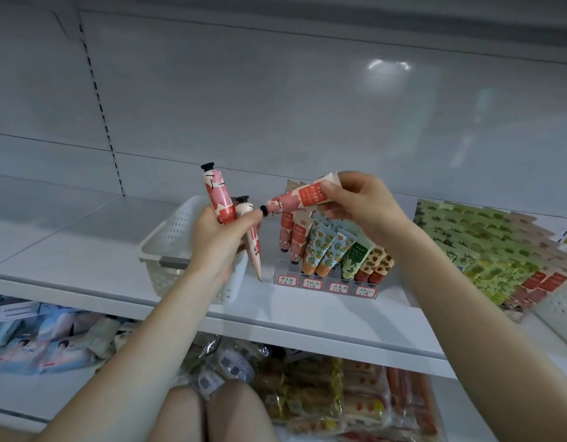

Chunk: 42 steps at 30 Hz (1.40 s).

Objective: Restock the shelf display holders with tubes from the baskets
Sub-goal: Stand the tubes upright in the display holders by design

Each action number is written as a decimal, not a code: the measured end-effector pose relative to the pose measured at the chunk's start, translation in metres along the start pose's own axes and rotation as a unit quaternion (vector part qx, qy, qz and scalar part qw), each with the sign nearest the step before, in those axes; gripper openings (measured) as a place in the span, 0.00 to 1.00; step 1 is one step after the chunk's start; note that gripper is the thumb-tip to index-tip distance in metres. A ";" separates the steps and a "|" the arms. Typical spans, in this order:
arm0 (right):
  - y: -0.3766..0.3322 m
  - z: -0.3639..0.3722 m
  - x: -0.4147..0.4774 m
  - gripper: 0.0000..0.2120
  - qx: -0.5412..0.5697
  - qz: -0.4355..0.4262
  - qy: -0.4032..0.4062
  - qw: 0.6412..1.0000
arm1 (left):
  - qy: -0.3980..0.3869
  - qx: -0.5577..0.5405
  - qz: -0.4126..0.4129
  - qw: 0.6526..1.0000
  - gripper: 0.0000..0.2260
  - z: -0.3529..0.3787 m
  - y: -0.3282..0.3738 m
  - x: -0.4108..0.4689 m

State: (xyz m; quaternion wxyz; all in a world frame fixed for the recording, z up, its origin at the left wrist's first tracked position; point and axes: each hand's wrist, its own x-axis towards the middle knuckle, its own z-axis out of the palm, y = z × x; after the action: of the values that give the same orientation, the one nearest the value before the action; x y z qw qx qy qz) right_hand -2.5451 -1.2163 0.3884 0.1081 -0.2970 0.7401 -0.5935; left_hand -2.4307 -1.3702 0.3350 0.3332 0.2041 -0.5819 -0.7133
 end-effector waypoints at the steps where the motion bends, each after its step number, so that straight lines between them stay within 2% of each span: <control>1: -0.003 0.001 0.000 0.09 -0.084 -0.040 0.033 0.995 | 0.000 0.006 0.003 1.000 0.08 -0.001 -0.003 -0.002; 4: -0.002 0.011 0.005 0.09 -0.266 -0.113 0.081 0.954 | -0.011 0.013 -0.001 1.000 0.09 -0.002 -0.012 -0.011; 8: 0.014 0.036 0.017 0.12 -0.391 -0.112 0.068 0.911 | -0.020 0.021 -0.011 1.000 0.08 -0.002 -0.022 -0.021; 11: 0.025 0.052 0.026 0.17 -0.501 -0.099 0.070 0.857 | -0.021 0.027 -0.014 0.999 0.10 -0.004 -0.029 -0.024; 13: 0.027 0.058 0.029 0.13 -0.543 -0.102 0.063 0.831 | -0.022 0.028 -0.015 0.999 0.11 -0.005 -0.031 -0.025; 18: 0.034 0.069 0.036 0.05 -0.592 -0.111 0.045 0.797 | -0.027 0.024 -0.020 0.999 0.11 -0.011 -0.033 -0.023; 20: 0.039 0.072 0.038 0.07 -0.612 -0.122 0.047 0.780 | -0.030 0.022 -0.023 0.999 0.10 -0.013 -0.032 -0.022; 23: 0.043 0.072 0.041 0.09 -0.625 -0.121 0.043 0.770 | -0.032 0.017 -0.023 0.999 0.08 -0.014 -0.033 -0.020; 30: 0.050 0.071 0.055 0.11 -0.593 -0.143 0.067 0.790 | -0.033 0.012 -0.030 0.999 0.09 -0.013 -0.036 -0.014; 42: 0.052 0.074 0.063 0.09 -0.603 -0.149 0.060 0.781 | -0.043 0.021 -0.026 0.998 0.09 -0.011 -0.036 -0.008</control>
State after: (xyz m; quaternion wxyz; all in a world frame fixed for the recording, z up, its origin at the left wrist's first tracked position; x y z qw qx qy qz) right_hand -2.5735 -1.3061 0.3316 -0.2279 -0.3717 0.8985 -0.0510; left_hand -2.4267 -1.3681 0.2965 0.2844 0.1952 -0.6049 -0.7177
